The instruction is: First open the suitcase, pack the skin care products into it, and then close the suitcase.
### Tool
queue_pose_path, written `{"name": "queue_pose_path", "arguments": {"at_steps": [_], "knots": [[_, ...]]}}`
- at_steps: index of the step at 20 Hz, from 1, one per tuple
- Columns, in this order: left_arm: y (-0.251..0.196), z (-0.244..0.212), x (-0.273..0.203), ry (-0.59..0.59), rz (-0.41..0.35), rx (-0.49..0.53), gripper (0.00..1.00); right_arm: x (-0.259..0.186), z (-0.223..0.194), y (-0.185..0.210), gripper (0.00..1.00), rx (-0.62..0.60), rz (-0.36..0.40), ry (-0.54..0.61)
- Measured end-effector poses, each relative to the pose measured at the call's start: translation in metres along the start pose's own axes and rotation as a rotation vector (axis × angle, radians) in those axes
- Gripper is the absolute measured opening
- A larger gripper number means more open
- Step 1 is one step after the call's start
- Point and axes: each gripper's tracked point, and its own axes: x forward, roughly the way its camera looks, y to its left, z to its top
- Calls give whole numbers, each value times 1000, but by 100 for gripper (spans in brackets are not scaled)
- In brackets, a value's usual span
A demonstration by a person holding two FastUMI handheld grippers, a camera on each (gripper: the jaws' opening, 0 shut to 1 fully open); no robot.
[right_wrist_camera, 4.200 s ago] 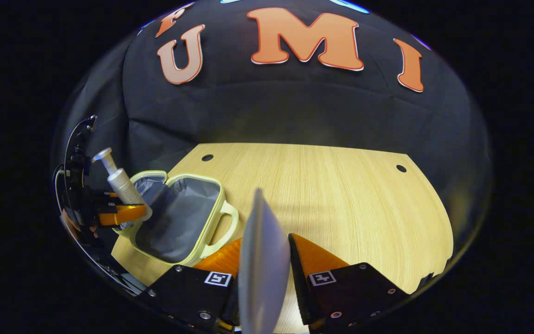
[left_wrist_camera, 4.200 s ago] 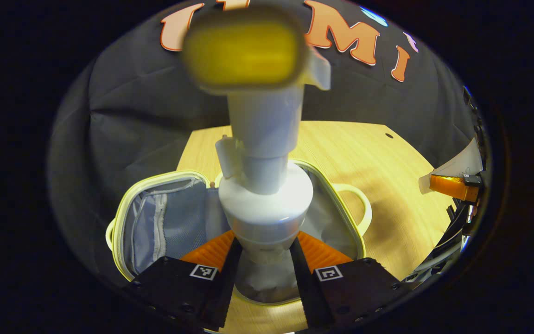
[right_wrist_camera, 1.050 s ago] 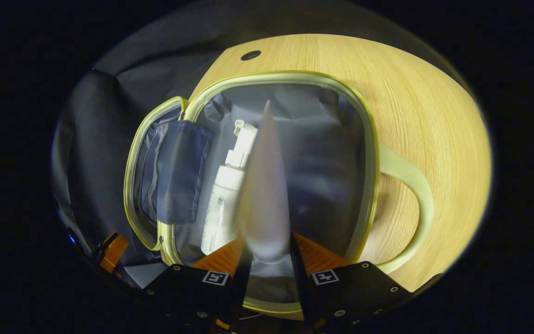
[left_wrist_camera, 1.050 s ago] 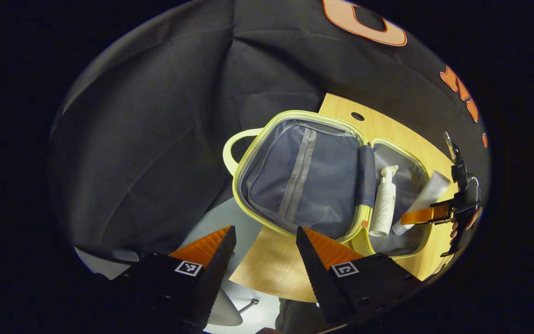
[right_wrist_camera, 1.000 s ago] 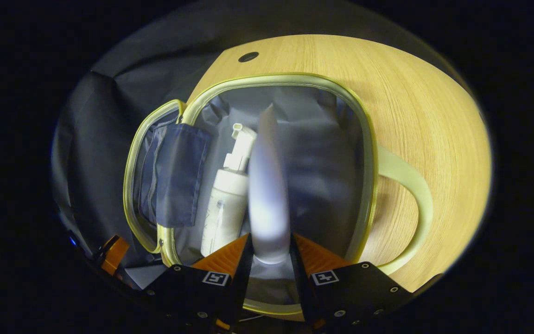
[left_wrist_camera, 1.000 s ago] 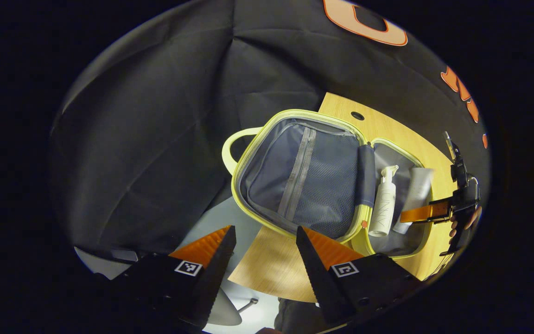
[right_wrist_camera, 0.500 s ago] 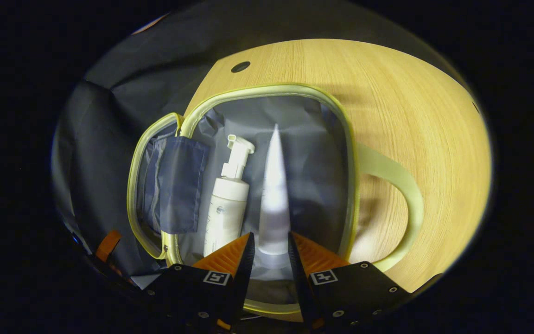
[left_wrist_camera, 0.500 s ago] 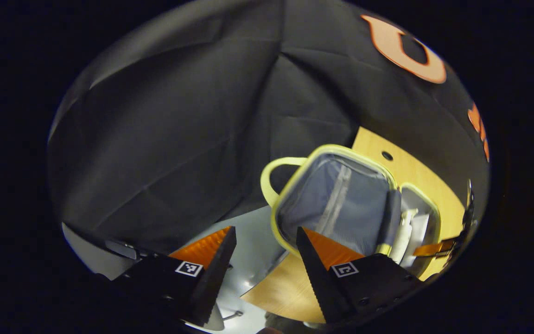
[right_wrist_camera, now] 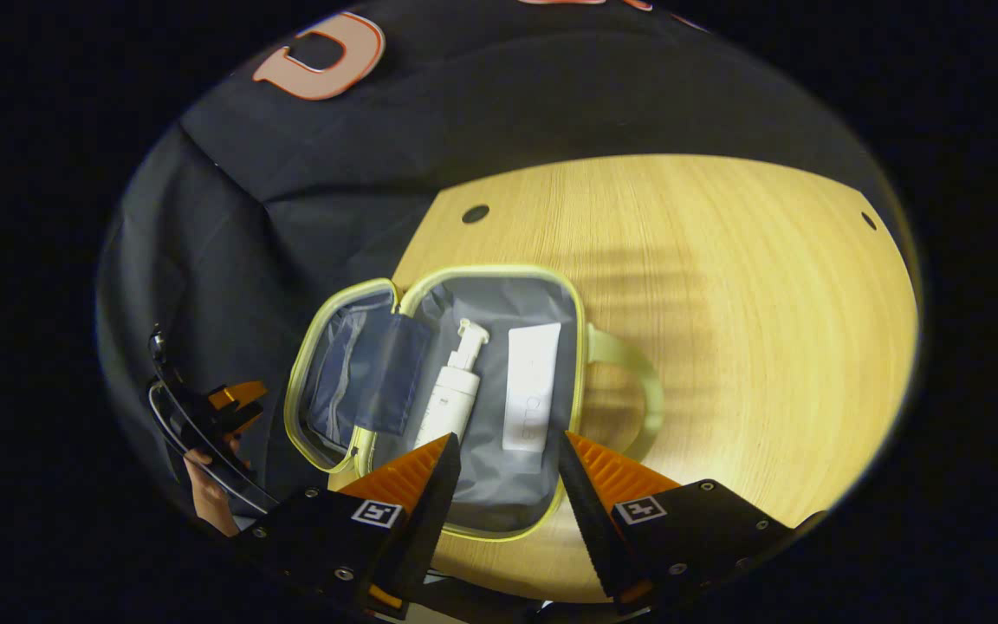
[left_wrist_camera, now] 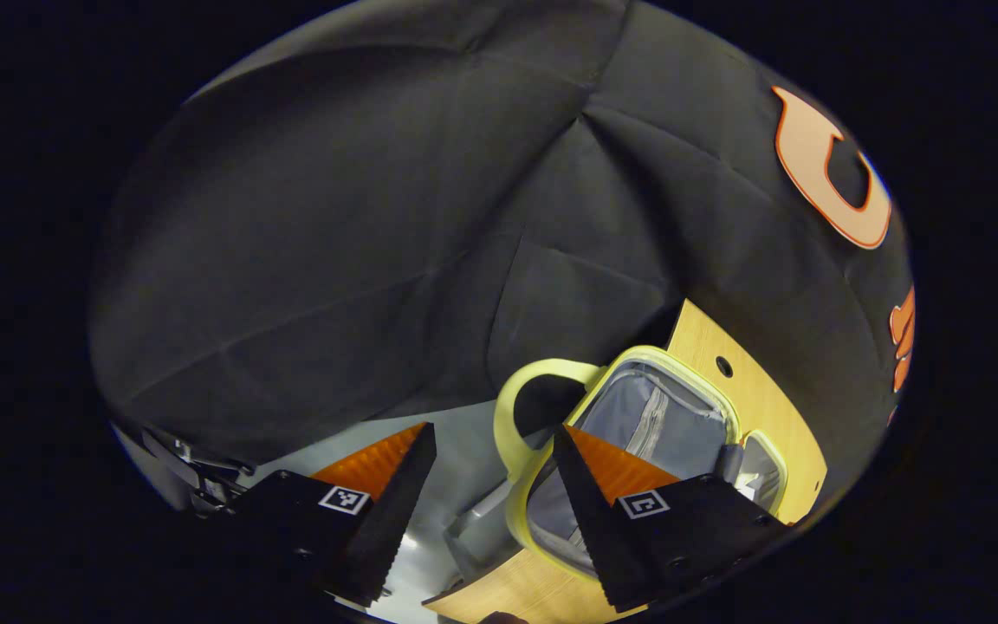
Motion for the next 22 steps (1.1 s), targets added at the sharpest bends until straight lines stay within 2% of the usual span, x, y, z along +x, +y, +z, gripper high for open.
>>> {"name": "queue_pose_path", "arguments": {"at_steps": [6,7,8,9,11,13,14,15,17,19,20,22], "knots": [[-2,-3,40,96,-51,-160,89,-62,34,-26,89,-45,-51,-254],[-6,-7,47,121,-76,-202,89,-73,39,-32,90,-40,-63,-286],[-6,-10,56,134,-83,-249,84,-84,42,-37,91,-35,-73,-317],[-6,-12,65,142,-99,-294,89,-93,44,-47,92,-32,-98,-346],[-14,-13,71,164,-151,-412,88,-108,50,-62,93,-28,-138,-392],[-5,-24,82,210,-139,-471,77,-128,58,-68,95,-11,-147,-445],[-8,-30,86,229,-153,-504,75,-142,62,-70,87,3,-143,-471],[-8,-30,86,228,-164,-541,75,-150,67,-73,95,12,-151,-497],[-9,-34,98,236,-174,-604,34,-161,73,-81,95,13,-173,-551],[-8,-39,84,235,-182,-618,33,-178,80,-93,95,6,-220,-606],[-2,-37,84,230,-194,-604,25,-188,80,-99,95,4,-245,-630],[-5,-29,86,206,-177,-554,21,-205,74,-109,95,-5,-279,-660]]}}
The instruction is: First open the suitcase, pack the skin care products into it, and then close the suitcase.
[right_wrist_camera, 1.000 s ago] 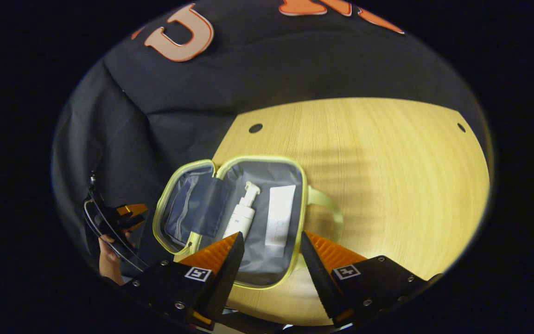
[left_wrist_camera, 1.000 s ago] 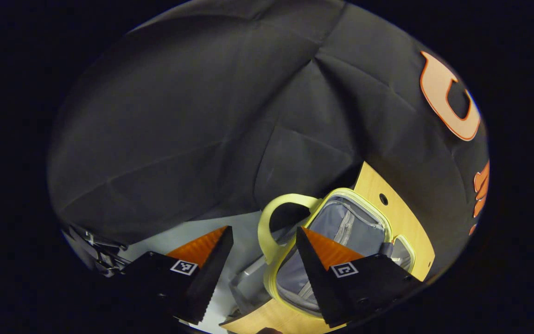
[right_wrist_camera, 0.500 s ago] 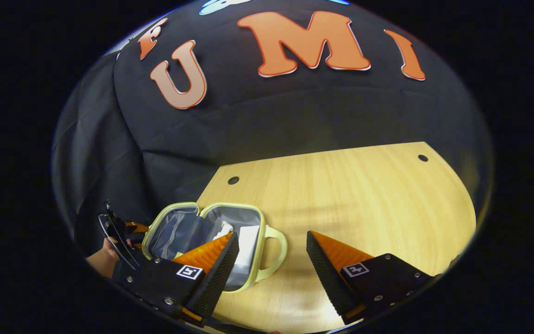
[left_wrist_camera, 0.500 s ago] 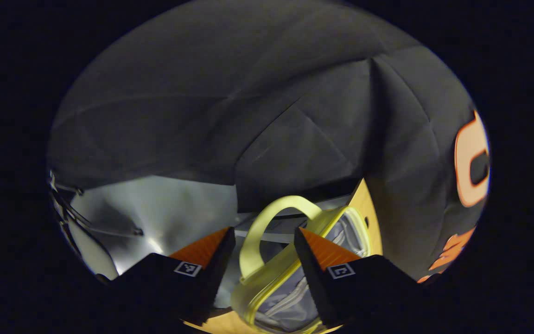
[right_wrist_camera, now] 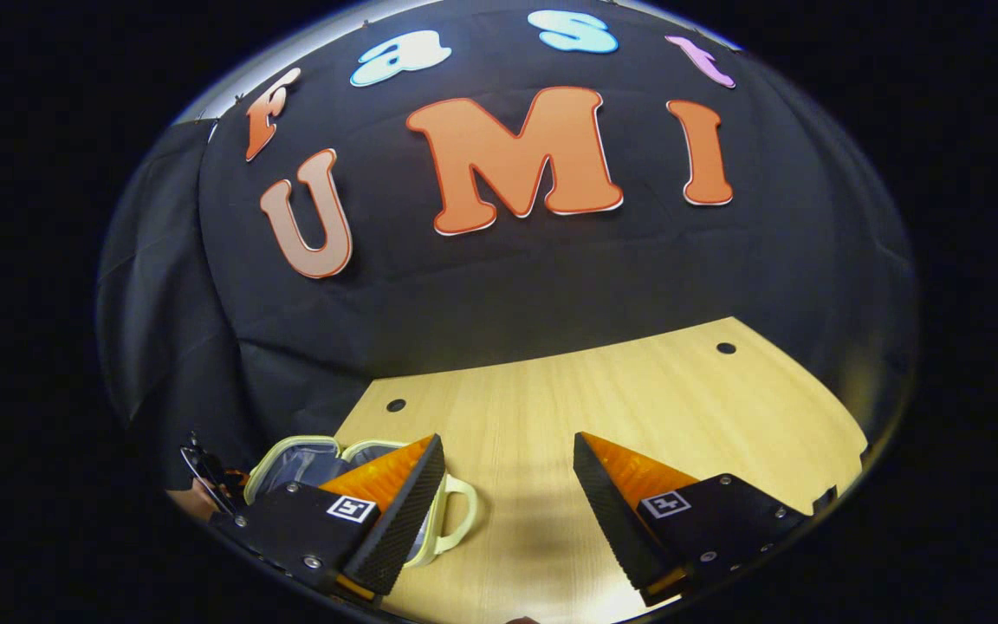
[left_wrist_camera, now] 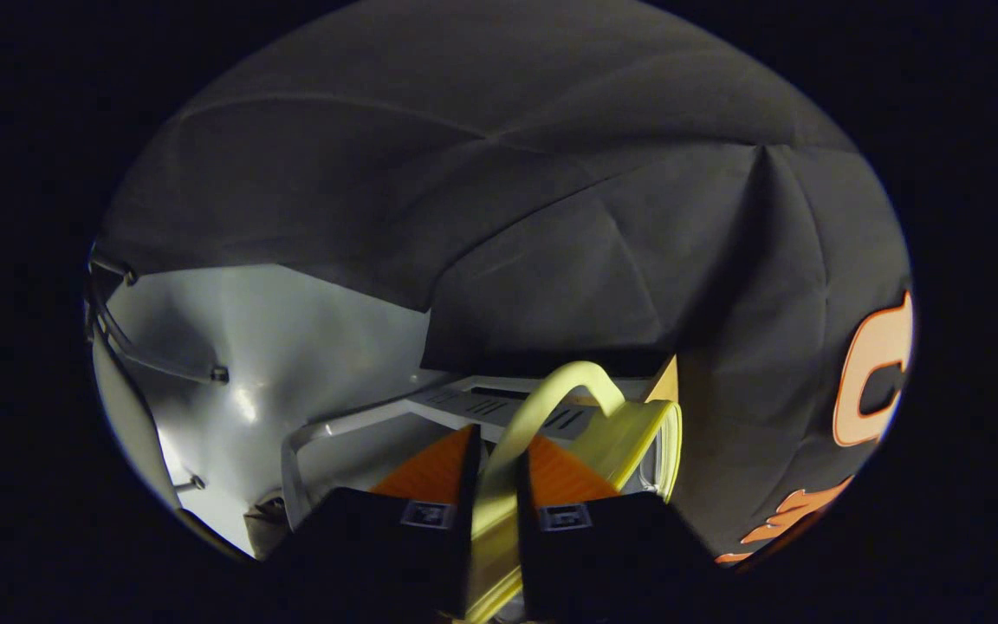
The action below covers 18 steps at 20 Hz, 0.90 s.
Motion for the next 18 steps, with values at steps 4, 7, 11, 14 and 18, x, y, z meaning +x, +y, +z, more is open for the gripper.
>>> {"name": "queue_pose_path", "arguments": {"at_steps": [4,7,11,14,18], "knots": [[-41,15,-24,-109,-45,166,11,-11,7,-16,95,-22,-43,-42],[-82,16,-52,-176,-87,317,6,-19,13,-26,100,-38,-49,-62],[-132,6,-86,-247,-180,445,5,-23,21,-40,95,-79,-77,-82],[-184,-17,-124,-272,-274,513,5,-26,31,-48,95,-85,-89,-111],[-241,-67,-167,-272,-365,609,5,-30,32,-55,96,-89,-80,-114]]}}
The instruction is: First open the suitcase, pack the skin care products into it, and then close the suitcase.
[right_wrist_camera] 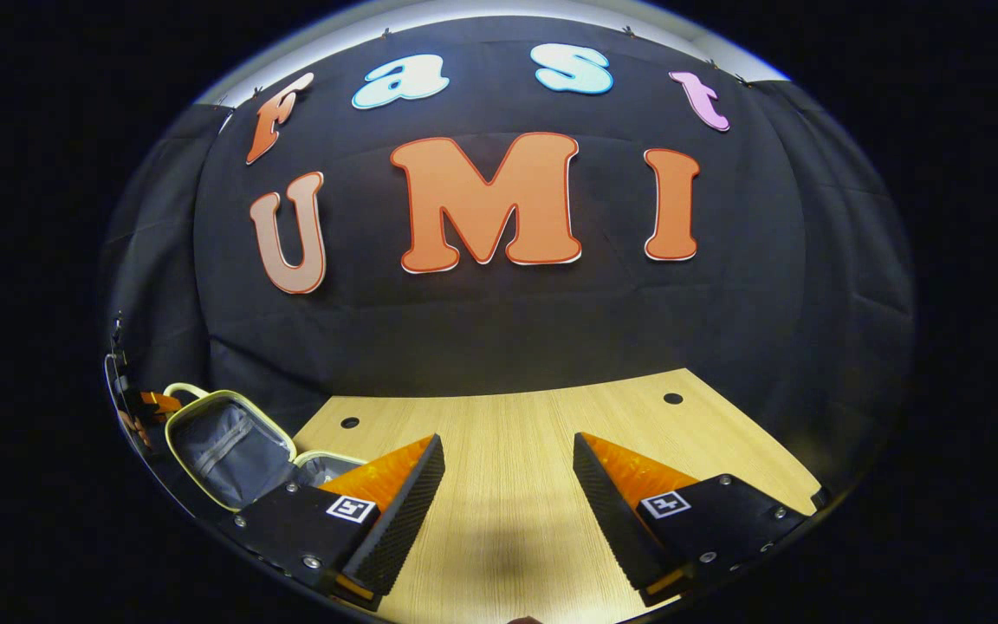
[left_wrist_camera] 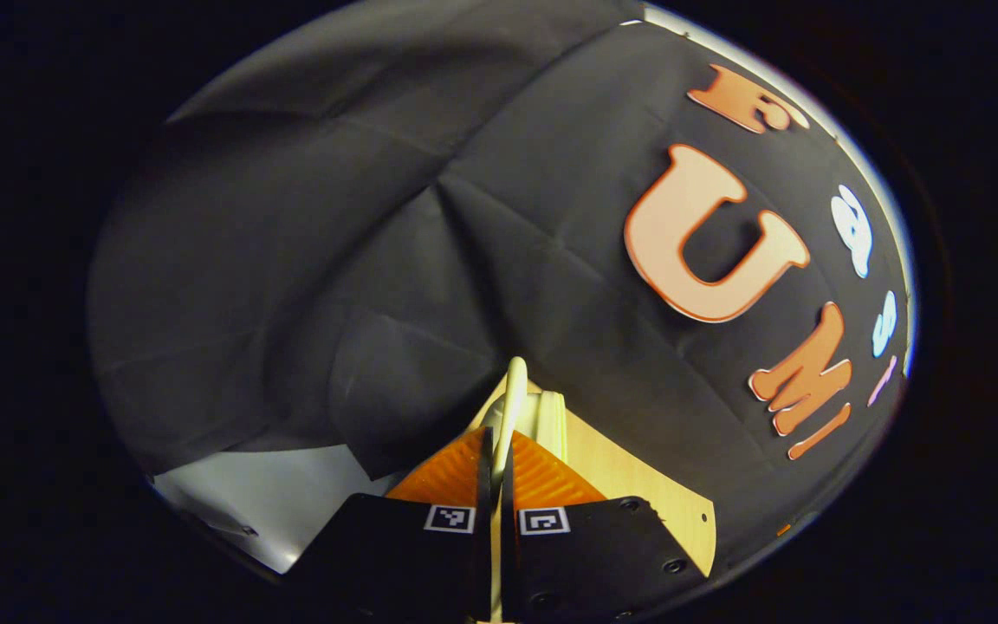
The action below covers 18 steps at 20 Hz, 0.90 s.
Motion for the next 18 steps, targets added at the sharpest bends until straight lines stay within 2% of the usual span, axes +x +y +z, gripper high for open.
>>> {"name": "queue_pose_path", "arguments": {"at_steps": [4,9,11,12,13,18], "knots": [[-52,-9,-8,12,-89,81,5,-5,-6,-12,95,-12,-2,12],[-117,-31,-14,29,-189,113,5,-9,5,-33,96,0,-25,-27],[-138,-44,-13,43,-208,141,5,-8,7,-41,95,-8,-33,-39],[-147,-52,-13,58,-223,154,5,-7,7,-44,100,-12,-34,-37],[-157,-57,-13,64,-227,164,5,-7,4,-47,96,-13,-30,-32],[-211,-120,-2,138,-256,273,5,-3,0,-57,95,0,-18,-18]]}}
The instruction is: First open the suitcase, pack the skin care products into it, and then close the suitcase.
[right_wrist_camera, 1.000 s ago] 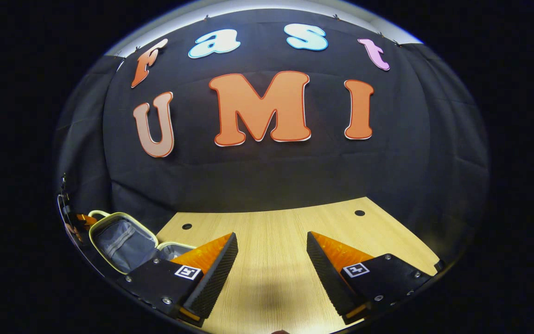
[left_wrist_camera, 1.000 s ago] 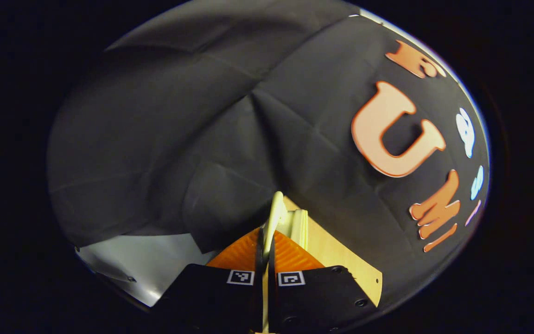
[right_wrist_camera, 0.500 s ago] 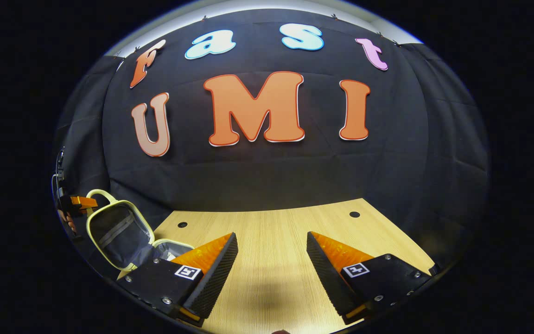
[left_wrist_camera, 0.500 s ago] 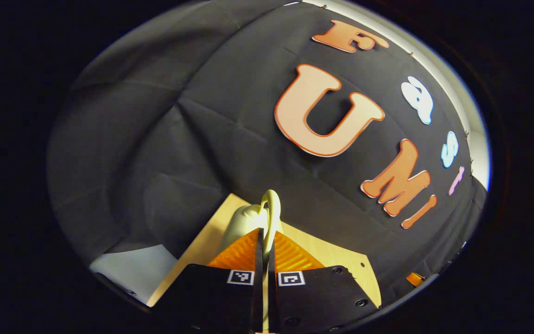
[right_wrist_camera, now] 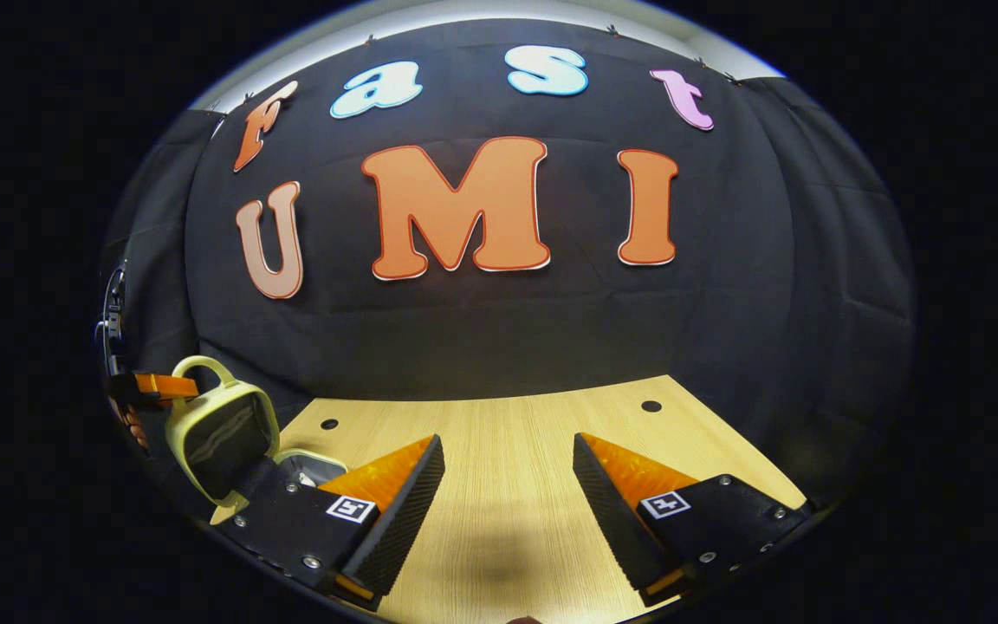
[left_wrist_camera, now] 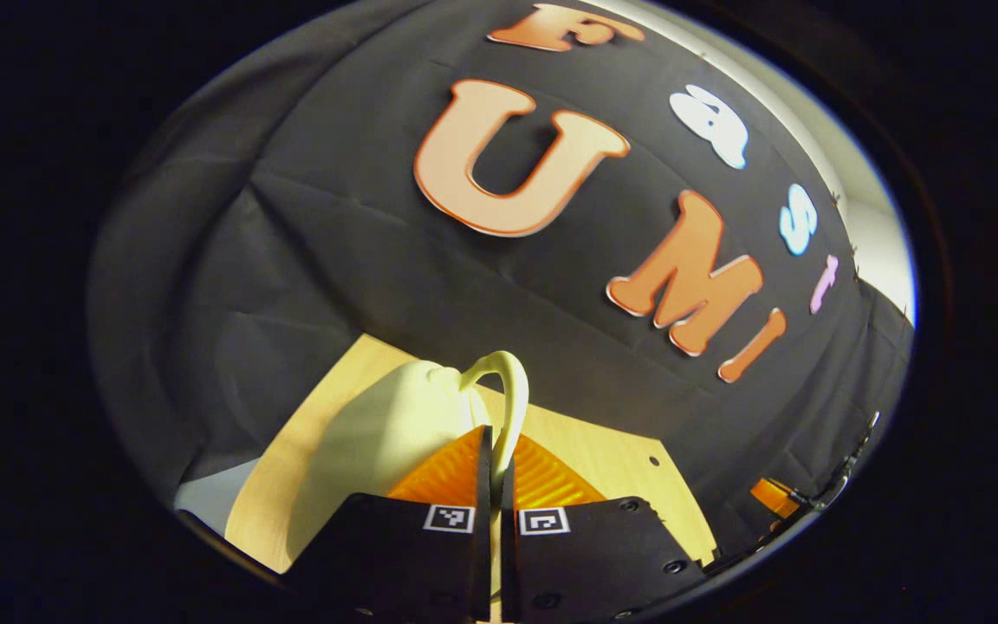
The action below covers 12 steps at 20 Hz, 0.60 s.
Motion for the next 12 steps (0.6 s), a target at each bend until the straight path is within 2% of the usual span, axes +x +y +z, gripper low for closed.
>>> {"name": "queue_pose_path", "arguments": {"at_steps": [3,7,12], "knots": [[-32,-32,17,56,16,149,5,4,-2,-11,95,-9,-2,2],[-54,-82,44,156,44,347,5,6,-6,-24,96,14,3,16],[-78,-156,76,286,137,657,5,9,-13,-44,96,-3,-5,31]]}}
